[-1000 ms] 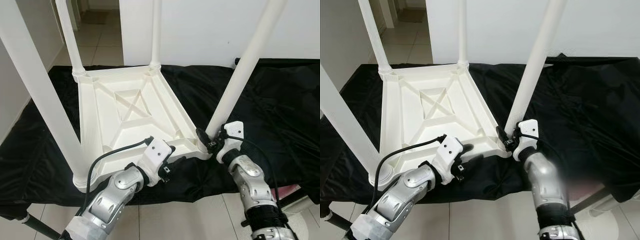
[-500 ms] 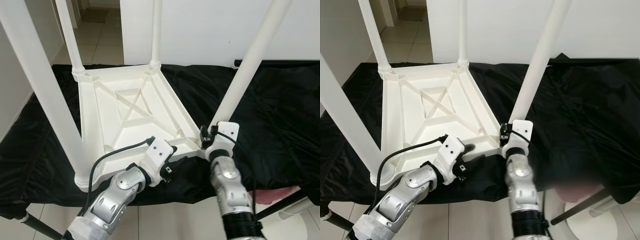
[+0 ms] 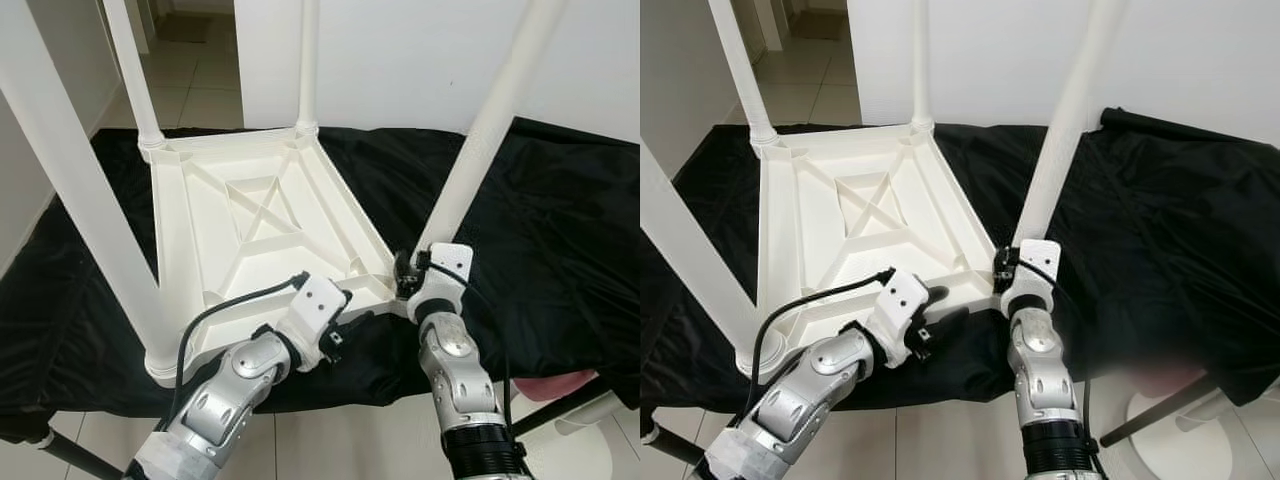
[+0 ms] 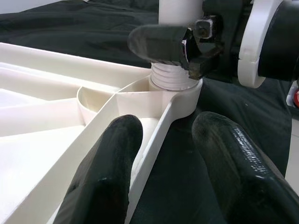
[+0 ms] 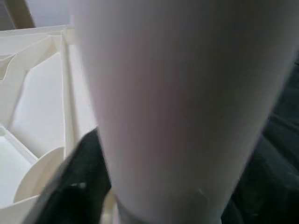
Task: Building children table
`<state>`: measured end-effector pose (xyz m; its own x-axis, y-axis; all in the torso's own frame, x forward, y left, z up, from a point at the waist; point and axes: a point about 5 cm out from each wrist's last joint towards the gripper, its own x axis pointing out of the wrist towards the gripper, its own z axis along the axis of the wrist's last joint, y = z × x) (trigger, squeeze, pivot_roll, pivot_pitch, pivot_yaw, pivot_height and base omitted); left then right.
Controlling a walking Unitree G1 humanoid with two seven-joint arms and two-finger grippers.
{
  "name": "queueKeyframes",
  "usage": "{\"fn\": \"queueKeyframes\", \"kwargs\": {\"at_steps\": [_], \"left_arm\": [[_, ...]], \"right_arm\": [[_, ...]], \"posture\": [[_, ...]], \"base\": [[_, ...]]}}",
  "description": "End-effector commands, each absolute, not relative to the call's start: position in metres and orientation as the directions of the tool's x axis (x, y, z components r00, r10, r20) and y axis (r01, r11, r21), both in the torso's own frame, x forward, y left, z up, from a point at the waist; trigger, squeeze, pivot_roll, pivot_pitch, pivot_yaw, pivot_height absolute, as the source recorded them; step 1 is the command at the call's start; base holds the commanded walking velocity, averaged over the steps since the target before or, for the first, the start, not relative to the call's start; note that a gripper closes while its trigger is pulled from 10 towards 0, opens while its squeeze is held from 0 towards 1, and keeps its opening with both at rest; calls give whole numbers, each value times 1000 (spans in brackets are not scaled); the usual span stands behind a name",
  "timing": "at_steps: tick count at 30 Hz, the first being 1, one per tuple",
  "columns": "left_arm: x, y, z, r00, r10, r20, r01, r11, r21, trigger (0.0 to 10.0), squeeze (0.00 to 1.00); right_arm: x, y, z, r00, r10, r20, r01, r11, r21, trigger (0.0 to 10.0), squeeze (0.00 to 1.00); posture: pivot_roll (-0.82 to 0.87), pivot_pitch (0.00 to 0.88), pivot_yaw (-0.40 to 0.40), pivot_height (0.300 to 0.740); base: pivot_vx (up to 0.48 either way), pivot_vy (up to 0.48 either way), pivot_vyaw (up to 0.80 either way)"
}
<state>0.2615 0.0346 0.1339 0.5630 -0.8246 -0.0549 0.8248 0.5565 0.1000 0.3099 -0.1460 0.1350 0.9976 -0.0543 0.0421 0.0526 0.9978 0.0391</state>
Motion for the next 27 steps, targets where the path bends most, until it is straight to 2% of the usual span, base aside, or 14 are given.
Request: {"fn": "queueKeyframes", "kwargs": {"at_steps": [1, 7, 8, 9, 11, 14, 15, 20, 27], "left_arm": [[262, 34, 134, 524, -849, -64, 850, 516, 109, 10000, 0], [261, 34, 134, 520, -851, -66, 852, 512, 113, 10000, 0], [262, 34, 134, 520, -852, -66, 852, 511, 114, 10000, 0], [262, 34, 134, 520, -852, -66, 852, 511, 114, 10000, 0], [261, 35, 135, 519, -852, -66, 852, 510, 115, 10000, 0], [261, 35, 135, 519, -852, -66, 853, 510, 115, 10000, 0], [261, 35, 134, 518, -853, -68, 853, 509, 117, 10000, 0], [262, 35, 135, 517, -853, -69, 853, 507, 121, 10000, 0], [263, 36, 136, 515, -854, -68, 854, 505, 126, 10000, 0]], "right_arm": [[309, -149, 136, 998, -21, 53, 19, 999, 46, 10000, 1000], [309, -162, 140, 990, 117, 79, -119, 993, 27, 10000, 1000], [309, -165, 140, 985, 156, 77, -157, 988, 5, 10000, 0], [309, -165, 140, 985, 156, 77, -157, 988, 5, 10000, 0], [308, -172, 140, 959, 276, 62, -274, 961, -44, 10000, 0], [308, -174, 140, 945, 323, 52, -320, 946, -58, 10000, 0], [309, -179, 140, 924, 379, 39, -376, 923, -82, 10000, 0], [316, -192, 137, 889, 458, -1, -454, 881, -134, 10000, 0], [325, -195, 129, 850, 522, -68, -526, 834, -166, 10000, 0]], "posture": [[24, 0, -47, 740], [25, 0, -45, 740], [28, 0, -44, 740], [28, 0, -44, 740], [28, 0, -43, 740], [28, 0, -43, 740], [30, 0, -41, 740], [33, 0, -37, 740], [32, 0, -26, 740]], "base": [[0, 0, 0], [0, 0, 0], [0, 0, 0], [0, 0, 0], [0, 0, 0], [0, 0, 0], [0, 0, 0], [0, 0, 0], [0, 0, 0]]}}
